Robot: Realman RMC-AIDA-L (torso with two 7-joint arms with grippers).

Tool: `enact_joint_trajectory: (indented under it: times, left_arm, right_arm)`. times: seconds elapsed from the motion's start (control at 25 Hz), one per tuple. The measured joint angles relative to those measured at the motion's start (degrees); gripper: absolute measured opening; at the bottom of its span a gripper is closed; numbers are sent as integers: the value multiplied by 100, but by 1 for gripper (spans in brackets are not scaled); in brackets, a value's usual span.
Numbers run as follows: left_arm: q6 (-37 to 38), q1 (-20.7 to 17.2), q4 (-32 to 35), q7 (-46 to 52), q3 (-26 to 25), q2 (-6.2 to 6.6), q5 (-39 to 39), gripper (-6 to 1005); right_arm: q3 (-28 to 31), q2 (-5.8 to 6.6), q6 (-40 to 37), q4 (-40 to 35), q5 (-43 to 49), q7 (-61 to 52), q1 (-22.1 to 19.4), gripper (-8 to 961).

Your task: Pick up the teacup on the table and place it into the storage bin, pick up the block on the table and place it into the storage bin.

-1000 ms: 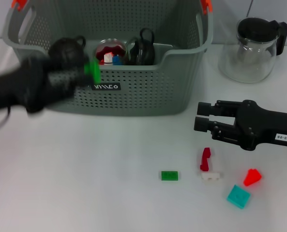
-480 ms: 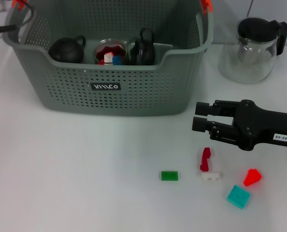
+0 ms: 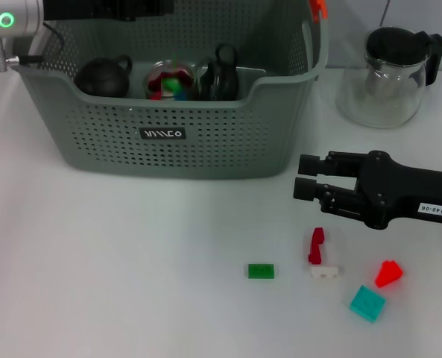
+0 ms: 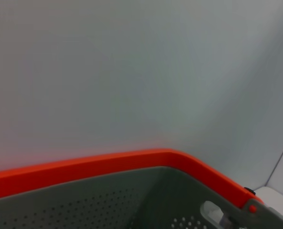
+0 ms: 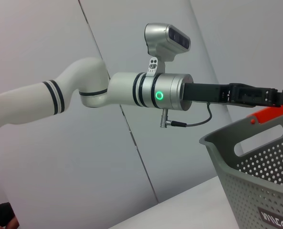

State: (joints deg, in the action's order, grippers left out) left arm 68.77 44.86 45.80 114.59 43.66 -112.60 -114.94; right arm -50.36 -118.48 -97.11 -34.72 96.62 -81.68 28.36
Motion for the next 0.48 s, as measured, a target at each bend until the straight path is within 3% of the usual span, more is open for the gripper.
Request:
enact_joint_trajectory:
  times: [0.16, 0.28, 0.48]
  left_arm:
    - [149, -56, 230, 15, -54, -41, 39, 527]
    - [601, -284, 580, -196, -363, -173, 411, 583]
    - [2225, -1195, 593, -1690, -998, -388, 1922, 580]
  right_arm:
    - [-5, 0, 0, 0, 4, -7, 16, 494]
    - [-9, 1, -1, 0, 6, -7, 19, 494]
    - [-5, 0, -1, 0, 6, 0, 7, 493]
